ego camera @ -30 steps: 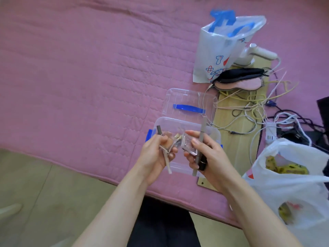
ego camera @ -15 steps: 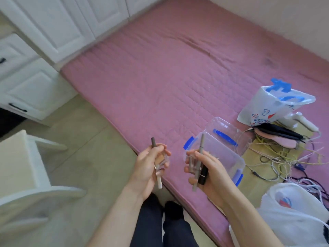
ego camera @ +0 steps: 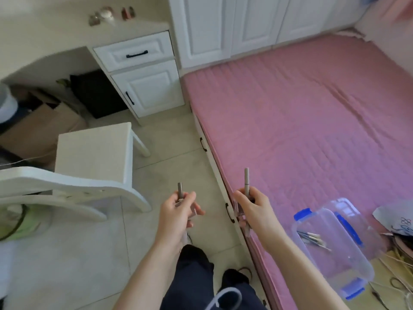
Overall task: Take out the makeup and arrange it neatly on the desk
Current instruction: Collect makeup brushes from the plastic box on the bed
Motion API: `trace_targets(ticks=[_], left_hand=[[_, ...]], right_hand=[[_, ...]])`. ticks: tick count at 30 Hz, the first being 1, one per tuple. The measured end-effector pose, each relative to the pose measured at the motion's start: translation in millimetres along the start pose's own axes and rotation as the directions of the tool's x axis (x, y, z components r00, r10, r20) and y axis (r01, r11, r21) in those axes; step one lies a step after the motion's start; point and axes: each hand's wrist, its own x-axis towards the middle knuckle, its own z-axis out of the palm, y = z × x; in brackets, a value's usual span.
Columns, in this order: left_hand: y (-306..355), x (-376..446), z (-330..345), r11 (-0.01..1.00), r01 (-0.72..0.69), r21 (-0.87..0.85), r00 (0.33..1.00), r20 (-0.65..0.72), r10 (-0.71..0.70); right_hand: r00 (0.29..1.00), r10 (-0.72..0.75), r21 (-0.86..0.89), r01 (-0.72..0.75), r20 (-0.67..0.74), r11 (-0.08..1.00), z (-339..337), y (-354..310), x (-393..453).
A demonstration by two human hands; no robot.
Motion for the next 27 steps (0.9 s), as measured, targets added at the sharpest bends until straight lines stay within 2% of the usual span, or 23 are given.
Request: trace_targets(ticks=[5, 10, 14, 20, 27], left_hand=[[32, 36, -68, 0.998, -0.01, -0.058, 0.998, -0.06, 0.006], [67, 80, -118, 0.998, -0.057, 0.013, 0.995, -0.079, 0.058], [87, 110, -146, 0.999, -0.037, 0.019, 0.996, -0.08, 0.039], [113, 157, -161, 0.999, 0.023, -0.048, 0.993, -0.118, -0.028], [168, 236, -143, 0.989, 0.052, -0.136, 0.989, -0.131, -0.07]], right_hand=[[0.994, 0.002, -0.041, 0.002, 0.105, 0.999, 75, -37, 21], [0.99, -0.012, -0.059, 0.02, 0.142, 0.998, 144, -70, 50], [0.984, -0.006, -0.028, 0.012, 0.175, 1.0, 185, -94, 72], [0.974, -0.014, -0.069, 0.031, 0.226, 0.997, 221, -135, 117], [0.967, -0.002, -0.116, 0.033, 0.253, 0.993, 242, -186, 208]])
